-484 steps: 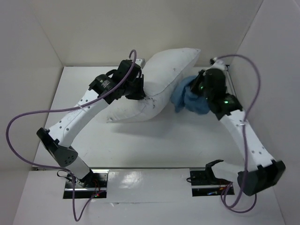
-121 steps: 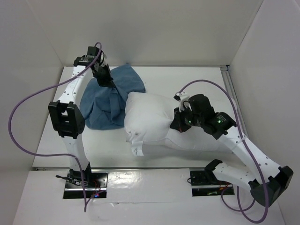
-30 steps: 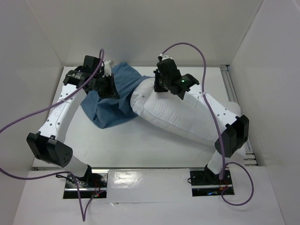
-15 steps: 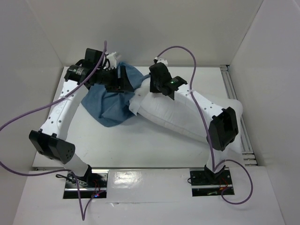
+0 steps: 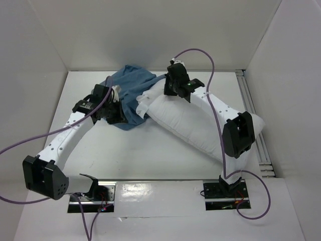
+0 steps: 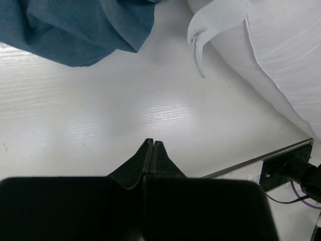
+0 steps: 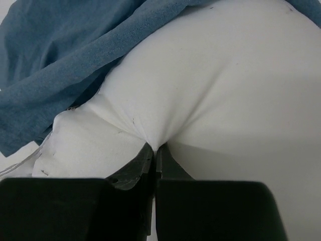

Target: Put the pillow into the pillowcase

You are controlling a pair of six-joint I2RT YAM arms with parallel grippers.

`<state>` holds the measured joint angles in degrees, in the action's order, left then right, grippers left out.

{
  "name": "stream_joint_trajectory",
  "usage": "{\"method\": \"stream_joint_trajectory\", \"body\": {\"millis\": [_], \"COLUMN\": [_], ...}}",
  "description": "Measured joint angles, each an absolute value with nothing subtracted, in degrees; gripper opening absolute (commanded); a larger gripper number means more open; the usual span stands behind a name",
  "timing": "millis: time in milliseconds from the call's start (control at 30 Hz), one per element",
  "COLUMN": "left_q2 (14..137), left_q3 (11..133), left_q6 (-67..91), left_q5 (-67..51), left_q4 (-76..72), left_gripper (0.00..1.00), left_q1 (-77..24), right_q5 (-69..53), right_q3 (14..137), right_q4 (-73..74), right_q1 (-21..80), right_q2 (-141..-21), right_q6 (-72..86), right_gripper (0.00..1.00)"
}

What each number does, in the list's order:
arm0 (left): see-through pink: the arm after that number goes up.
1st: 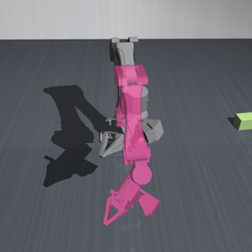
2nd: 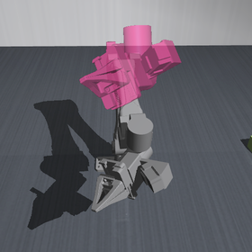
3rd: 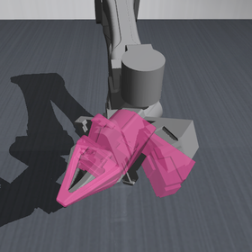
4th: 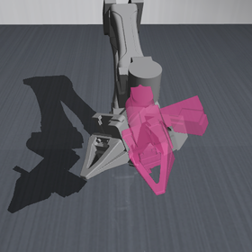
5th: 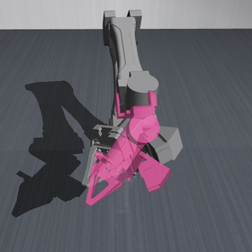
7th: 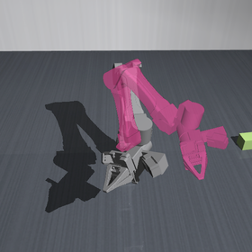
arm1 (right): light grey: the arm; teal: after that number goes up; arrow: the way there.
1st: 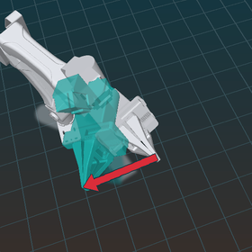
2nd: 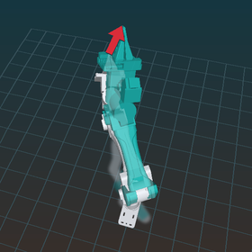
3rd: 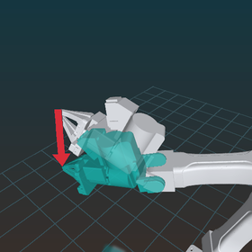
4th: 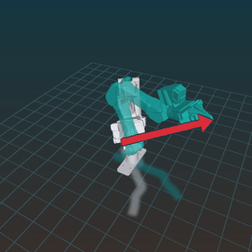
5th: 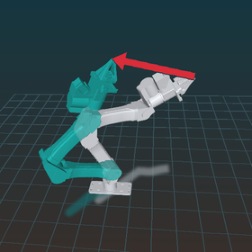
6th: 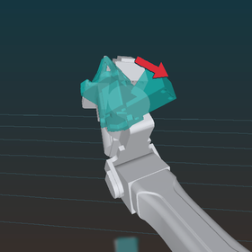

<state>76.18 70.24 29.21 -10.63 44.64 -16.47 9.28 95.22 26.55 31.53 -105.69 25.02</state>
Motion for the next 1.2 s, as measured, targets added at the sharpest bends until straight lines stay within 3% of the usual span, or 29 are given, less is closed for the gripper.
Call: {"method": "stream_joint_trajectory", "body": {"millis": [67,233,267,733,867,1067,1200], "left_q2": [75.02,81.17,82.83,97.43,99.33,100.36,100.92], "left_q3": [67.57,64.25,64.01,65.93,67.68,70.24,71.77], "left_q6": [30.94,36.18,37.26,43.92,44.07,45.10,45.28], "left_q5": [-11.44,-13.58,-13.67,-11.25,-10.72,-10.09,-9.78], "left_q4": [41.08,30.37,28.49,14.85,12.93,11.46,11.40], "left_gripper": [0.08,0.53,0.55,0.57,0.43,0.43,0.49], "left_q1": [-16.69,-16.84,-16.84,-16.84,-16.84,-16.86,-16.86], "right_q5": [8.05,5.96,5.56,2.35,2.13,2.13,2.11], "right_q3": [95.22,95.22,95.22,95.24,95.24,95.24,95.24], "right_q4": [26.48,26.50,26.48,26.20,26.17,26.17,26.17], "right_q1": [30.92,30.33,30.20,28.23,27.86,27.31,27.20], "right_q2": [-105.69,-105.69,-105.69,-105.69,-105.69,-105.69,-105.69], "right_q6": [24.91,24.36,24.36,24.25,24.14,24.14,24.14], "right_gripper": [0.00,0.00,0.00,0.00,0.00,0.00,0.00]}}
